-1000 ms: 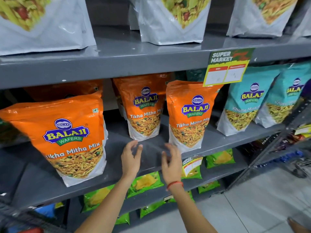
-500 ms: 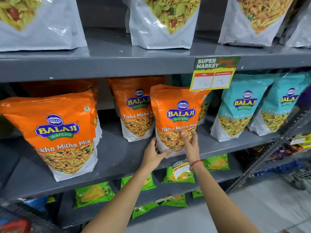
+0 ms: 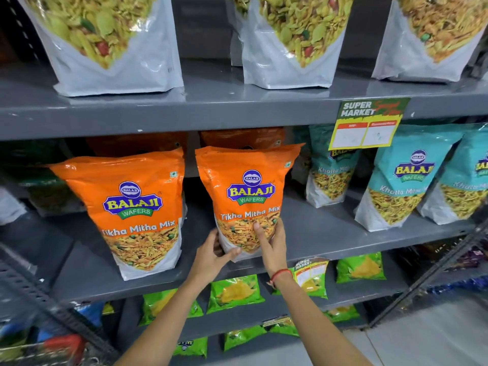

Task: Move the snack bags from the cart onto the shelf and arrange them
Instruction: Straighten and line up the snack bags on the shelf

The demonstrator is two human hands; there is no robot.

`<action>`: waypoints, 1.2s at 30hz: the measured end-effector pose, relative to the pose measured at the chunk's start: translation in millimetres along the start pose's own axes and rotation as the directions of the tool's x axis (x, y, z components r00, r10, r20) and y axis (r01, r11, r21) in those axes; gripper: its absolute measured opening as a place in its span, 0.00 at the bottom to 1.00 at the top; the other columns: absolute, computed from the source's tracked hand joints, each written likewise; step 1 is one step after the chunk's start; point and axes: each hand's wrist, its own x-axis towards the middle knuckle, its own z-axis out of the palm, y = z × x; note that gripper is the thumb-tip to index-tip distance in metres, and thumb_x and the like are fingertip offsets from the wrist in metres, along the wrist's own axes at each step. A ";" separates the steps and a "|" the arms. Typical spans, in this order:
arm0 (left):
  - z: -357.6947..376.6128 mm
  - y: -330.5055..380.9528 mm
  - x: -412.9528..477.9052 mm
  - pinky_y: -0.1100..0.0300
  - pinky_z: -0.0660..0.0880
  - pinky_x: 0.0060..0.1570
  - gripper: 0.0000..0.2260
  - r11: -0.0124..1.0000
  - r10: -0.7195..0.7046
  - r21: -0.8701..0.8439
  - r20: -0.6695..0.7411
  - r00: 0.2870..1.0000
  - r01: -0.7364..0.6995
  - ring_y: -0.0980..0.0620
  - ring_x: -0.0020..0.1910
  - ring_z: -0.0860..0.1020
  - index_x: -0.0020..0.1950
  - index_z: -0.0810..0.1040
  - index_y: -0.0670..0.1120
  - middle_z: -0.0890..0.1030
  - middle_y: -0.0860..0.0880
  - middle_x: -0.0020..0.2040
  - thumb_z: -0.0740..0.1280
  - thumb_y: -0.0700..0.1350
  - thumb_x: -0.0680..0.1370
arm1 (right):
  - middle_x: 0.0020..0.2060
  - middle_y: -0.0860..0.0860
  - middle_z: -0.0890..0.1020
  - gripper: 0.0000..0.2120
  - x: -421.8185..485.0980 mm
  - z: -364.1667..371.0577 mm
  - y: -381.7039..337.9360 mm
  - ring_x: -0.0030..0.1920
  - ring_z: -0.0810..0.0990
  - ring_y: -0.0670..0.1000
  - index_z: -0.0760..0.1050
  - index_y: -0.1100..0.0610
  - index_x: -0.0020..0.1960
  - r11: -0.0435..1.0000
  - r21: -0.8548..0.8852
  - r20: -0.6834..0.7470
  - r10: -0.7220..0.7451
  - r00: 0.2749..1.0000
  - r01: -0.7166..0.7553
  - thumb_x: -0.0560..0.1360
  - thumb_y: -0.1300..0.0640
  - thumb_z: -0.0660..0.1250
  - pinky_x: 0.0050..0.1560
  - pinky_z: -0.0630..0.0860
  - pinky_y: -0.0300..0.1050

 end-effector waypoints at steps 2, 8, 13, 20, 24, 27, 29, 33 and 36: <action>-0.8 5.0 -3.9 0.66 0.78 0.49 0.28 1.000 0.013 0.009 0.004 1.000 -0.013 0.56 0.57 0.79 0.59 0.66 0.68 0.79 0.58 0.57 0.73 0.64 0.62 | 0.60 0.51 0.75 0.26 -0.3 -1.1 -0.1 0.62 0.74 0.50 0.66 0.45 0.62 1.000 -0.007 0.015 0.025 1.000 -0.025 0.67 0.38 0.67 0.64 0.73 0.56; 35.2 17.0 -33.2 0.51 0.65 0.67 0.32 0.862 0.368 0.484 -0.401 0.839 -0.147 0.44 0.69 0.65 0.71 0.60 0.46 0.65 0.42 0.69 0.69 0.52 0.72 | 0.70 0.51 0.67 0.33 5.0 -34.1 3.5 0.70 0.66 0.50 0.60 0.52 0.71 0.992 -0.099 -0.100 0.073 0.992 -0.083 0.71 0.41 0.66 0.69 0.65 0.48; 118.0 45.5 -37.0 0.46 0.62 0.69 0.28 0.707 0.577 0.604 -0.192 0.794 -0.367 0.42 0.71 0.62 0.71 0.60 0.46 0.60 0.42 0.71 0.64 0.50 0.74 | 0.64 0.52 0.71 0.27 30.5 -106.6 -3.2 0.64 0.70 0.49 0.65 0.56 0.68 0.996 -0.084 -0.297 0.006 0.955 -0.033 0.73 0.50 0.68 0.62 0.66 0.42; 220.0 89.2 22.9 0.54 0.61 0.71 0.27 0.791 0.429 0.417 0.144 0.892 -0.448 0.50 0.73 0.60 0.72 0.60 0.49 0.63 0.46 0.74 0.64 0.50 0.76 | 0.63 0.57 0.68 0.30 84.9 -270.1 -9.9 0.65 0.68 0.57 0.60 0.59 0.71 0.981 -0.194 -0.556 -0.090 0.826 -0.024 0.74 0.49 0.66 0.63 0.68 0.50; 264.8 106.9 67.2 0.53 0.59 0.72 0.32 0.880 0.266 0.296 0.343 0.901 -0.372 0.48 0.76 0.57 0.75 0.53 0.46 0.57 0.46 0.77 0.65 0.51 0.76 | 0.75 0.54 0.57 0.35 120.4 -323.0 -12.4 0.74 0.58 0.54 0.51 0.55 0.75 0.985 -0.133 -0.439 0.041 0.898 -0.110 0.75 0.46 0.63 0.72 0.59 0.54; 291.1 120.4 88.0 0.50 0.57 0.73 0.37 0.982 0.032 0.158 0.397 0.917 -0.102 0.50 0.77 0.52 0.76 0.47 0.49 0.50 0.49 0.78 0.66 0.52 0.75 | 0.76 0.53 0.55 0.35 134.0 -328.0 -14.5 0.75 0.56 0.53 0.47 0.53 0.76 0.989 -0.044 -0.285 0.126 0.950 -0.144 0.76 0.45 0.61 0.73 0.58 0.56; 304.8 124.6 95.5 0.47 0.57 0.74 0.38 0.995 -0.032 0.100 0.416 0.909 -0.010 0.49 0.77 0.52 0.76 0.45 0.50 0.49 0.50 0.79 0.67 0.51 0.75 | 0.75 0.53 0.58 0.41 135.2 -326.0 -12.6 0.74 0.59 0.53 0.49 0.54 0.75 0.991 -0.014 -0.254 0.129 0.959 -0.137 0.71 0.40 0.64 0.73 0.58 0.55; 310.9 122.1 92.6 0.47 0.61 0.73 0.39 0.996 -0.068 -0.027 0.386 0.920 0.085 0.51 0.76 0.56 0.76 0.46 0.51 0.52 0.52 0.78 0.69 0.50 0.74 | 0.73 0.53 0.63 0.41 128.0 -312.8 -2.0 0.73 0.62 0.52 0.56 0.56 0.73 0.995 -0.034 -0.260 0.077 0.963 -0.089 0.68 0.38 0.66 0.73 0.60 0.58; 299.1 111.7 84.3 0.47 0.62 0.72 0.39 0.998 -0.001 -0.067 0.300 0.954 0.022 0.52 0.75 0.59 0.76 0.50 0.50 0.57 0.51 0.77 0.71 0.47 0.73 | 0.70 0.56 0.67 0.39 121.1 -298.6 6.6 0.71 0.65 0.54 0.60 0.56 0.71 0.996 -0.060 -0.249 0.055 0.967 -0.072 0.68 0.39 0.67 0.71 0.63 0.60</action>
